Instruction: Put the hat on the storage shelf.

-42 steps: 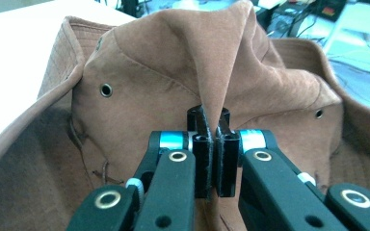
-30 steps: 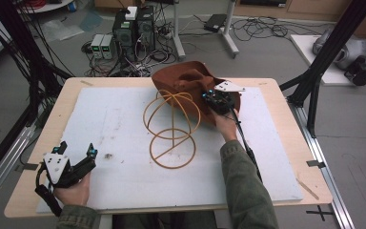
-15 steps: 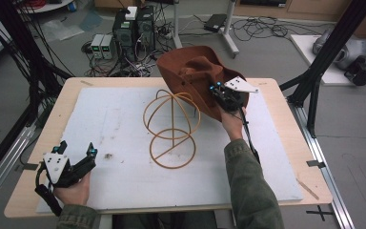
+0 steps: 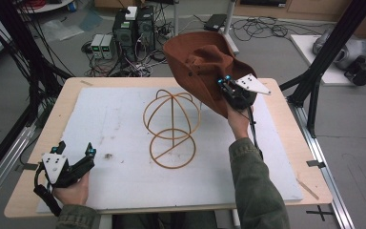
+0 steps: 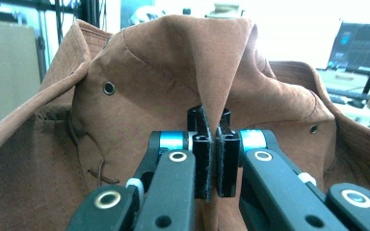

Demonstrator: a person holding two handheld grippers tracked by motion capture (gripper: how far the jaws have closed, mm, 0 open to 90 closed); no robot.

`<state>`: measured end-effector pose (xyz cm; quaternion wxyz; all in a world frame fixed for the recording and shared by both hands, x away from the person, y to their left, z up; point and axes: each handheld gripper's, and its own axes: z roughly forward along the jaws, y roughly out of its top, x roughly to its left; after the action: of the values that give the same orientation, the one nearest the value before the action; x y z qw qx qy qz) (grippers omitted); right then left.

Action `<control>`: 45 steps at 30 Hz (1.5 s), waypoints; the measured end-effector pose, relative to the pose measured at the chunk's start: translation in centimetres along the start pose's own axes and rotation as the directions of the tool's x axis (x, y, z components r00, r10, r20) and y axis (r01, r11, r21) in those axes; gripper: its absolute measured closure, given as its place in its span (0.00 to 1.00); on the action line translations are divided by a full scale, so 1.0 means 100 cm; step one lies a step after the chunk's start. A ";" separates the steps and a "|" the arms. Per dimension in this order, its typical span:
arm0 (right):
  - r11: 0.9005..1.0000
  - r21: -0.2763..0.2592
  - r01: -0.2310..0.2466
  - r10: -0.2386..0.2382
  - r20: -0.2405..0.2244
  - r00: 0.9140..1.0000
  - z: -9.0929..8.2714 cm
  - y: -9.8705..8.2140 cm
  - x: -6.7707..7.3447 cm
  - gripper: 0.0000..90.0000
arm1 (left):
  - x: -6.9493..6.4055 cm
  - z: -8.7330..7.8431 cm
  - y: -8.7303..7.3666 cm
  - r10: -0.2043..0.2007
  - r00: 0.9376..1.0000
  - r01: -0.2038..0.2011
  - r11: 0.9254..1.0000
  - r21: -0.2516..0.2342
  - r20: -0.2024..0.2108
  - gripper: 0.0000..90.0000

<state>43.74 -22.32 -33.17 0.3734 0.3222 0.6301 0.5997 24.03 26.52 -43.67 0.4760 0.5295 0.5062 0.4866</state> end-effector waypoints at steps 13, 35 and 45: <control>0.995 -0.092 -0.027 0.027 0.001 1.000 -0.022 0.022 -0.010 0.98 | -0.001 0.001 0.000 -0.001 1.000 0.001 1.000 0.006 0.003 0.18; 0.987 -0.159 -0.018 0.001 -0.105 0.994 -0.039 0.052 0.008 0.98 | -0.006 0.002 0.000 0.006 1.000 -0.006 1.000 0.001 0.018 0.18; 0.982 -0.184 -0.030 -0.006 -0.191 0.982 -0.046 0.060 0.025 0.98 | -0.006 0.001 0.000 0.002 1.000 -0.002 1.000 0.007 0.020 0.18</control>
<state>38.27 -22.14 -27.38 0.3360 0.2308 0.6022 0.6864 24.17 25.94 -43.68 0.4786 0.5368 0.5026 0.4798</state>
